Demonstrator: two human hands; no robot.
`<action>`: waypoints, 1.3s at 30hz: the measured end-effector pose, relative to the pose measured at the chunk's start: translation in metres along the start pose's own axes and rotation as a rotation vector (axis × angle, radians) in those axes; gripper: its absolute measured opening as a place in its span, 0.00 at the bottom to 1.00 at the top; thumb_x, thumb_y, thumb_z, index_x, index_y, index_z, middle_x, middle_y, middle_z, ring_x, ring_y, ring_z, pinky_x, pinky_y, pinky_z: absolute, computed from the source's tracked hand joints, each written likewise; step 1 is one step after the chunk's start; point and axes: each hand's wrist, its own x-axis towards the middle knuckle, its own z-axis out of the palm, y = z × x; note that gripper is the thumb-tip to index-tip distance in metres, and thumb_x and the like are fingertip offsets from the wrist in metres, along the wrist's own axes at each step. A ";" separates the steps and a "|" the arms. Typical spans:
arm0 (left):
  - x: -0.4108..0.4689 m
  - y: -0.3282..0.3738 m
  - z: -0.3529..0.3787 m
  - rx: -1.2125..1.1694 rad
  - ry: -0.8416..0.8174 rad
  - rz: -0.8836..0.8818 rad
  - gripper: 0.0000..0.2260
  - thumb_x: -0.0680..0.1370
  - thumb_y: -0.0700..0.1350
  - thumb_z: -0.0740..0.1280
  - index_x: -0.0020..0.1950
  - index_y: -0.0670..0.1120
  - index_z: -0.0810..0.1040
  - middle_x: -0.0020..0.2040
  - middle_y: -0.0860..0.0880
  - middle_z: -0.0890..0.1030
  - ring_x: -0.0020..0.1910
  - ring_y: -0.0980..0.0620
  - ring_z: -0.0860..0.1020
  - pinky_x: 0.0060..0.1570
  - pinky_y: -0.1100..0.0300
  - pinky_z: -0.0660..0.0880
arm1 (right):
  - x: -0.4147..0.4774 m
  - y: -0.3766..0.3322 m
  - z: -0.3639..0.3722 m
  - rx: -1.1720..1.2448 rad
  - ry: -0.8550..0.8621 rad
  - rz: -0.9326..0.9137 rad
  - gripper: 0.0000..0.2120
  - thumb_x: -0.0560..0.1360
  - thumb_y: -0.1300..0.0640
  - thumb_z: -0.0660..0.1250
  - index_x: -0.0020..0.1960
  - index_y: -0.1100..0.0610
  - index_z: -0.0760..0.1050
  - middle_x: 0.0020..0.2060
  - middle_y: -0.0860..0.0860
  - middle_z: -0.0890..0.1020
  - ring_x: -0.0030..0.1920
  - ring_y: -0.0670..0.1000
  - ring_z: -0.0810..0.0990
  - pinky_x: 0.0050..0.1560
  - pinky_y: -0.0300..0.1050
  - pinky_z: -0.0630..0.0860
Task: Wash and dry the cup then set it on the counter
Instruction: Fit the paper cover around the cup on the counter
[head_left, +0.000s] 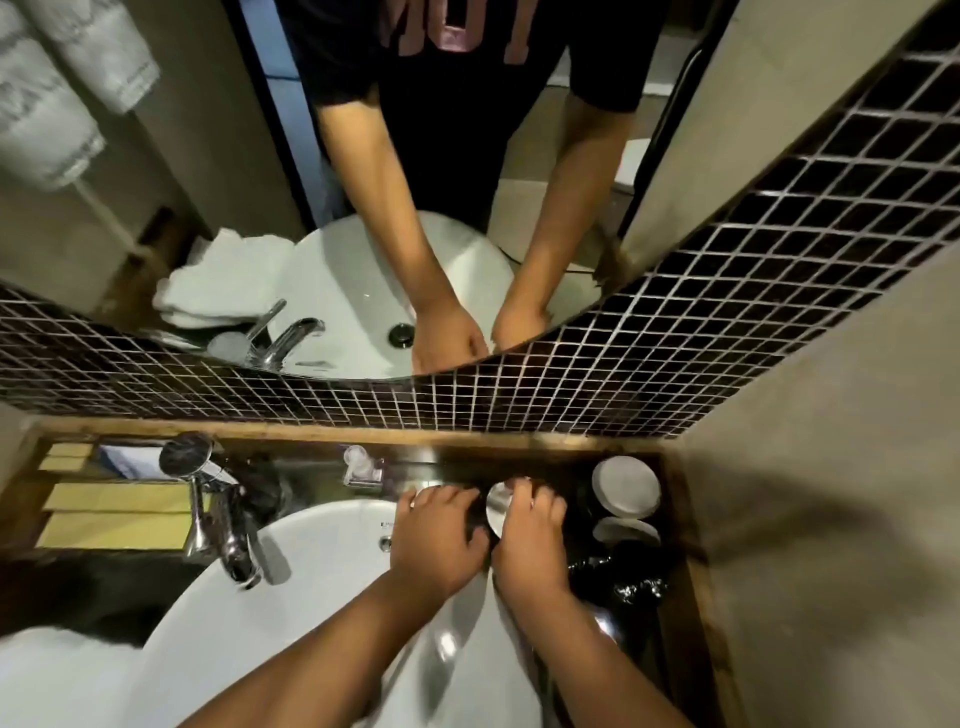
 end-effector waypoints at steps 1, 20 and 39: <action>0.001 0.000 0.000 -0.003 -0.013 -0.006 0.24 0.74 0.58 0.60 0.71 0.56 0.72 0.66 0.56 0.76 0.68 0.53 0.70 0.72 0.51 0.56 | 0.005 0.001 0.001 -0.047 -0.056 0.022 0.32 0.70 0.59 0.74 0.71 0.56 0.66 0.67 0.58 0.71 0.66 0.60 0.68 0.67 0.50 0.70; 0.017 0.015 0.019 -0.006 -0.084 -0.028 0.20 0.74 0.55 0.60 0.66 0.59 0.74 0.62 0.58 0.79 0.65 0.53 0.72 0.68 0.53 0.50 | 0.013 0.033 0.032 -0.237 -0.097 -0.121 0.29 0.72 0.60 0.67 0.72 0.62 0.66 0.65 0.65 0.74 0.61 0.64 0.75 0.63 0.55 0.73; 0.017 0.027 0.019 -0.030 -0.173 -0.006 0.24 0.73 0.51 0.65 0.71 0.59 0.71 0.59 0.55 0.80 0.68 0.49 0.66 0.59 0.55 0.57 | -0.014 0.053 0.025 -0.044 -0.006 0.155 0.20 0.79 0.51 0.66 0.70 0.54 0.72 0.63 0.56 0.77 0.63 0.59 0.72 0.62 0.52 0.71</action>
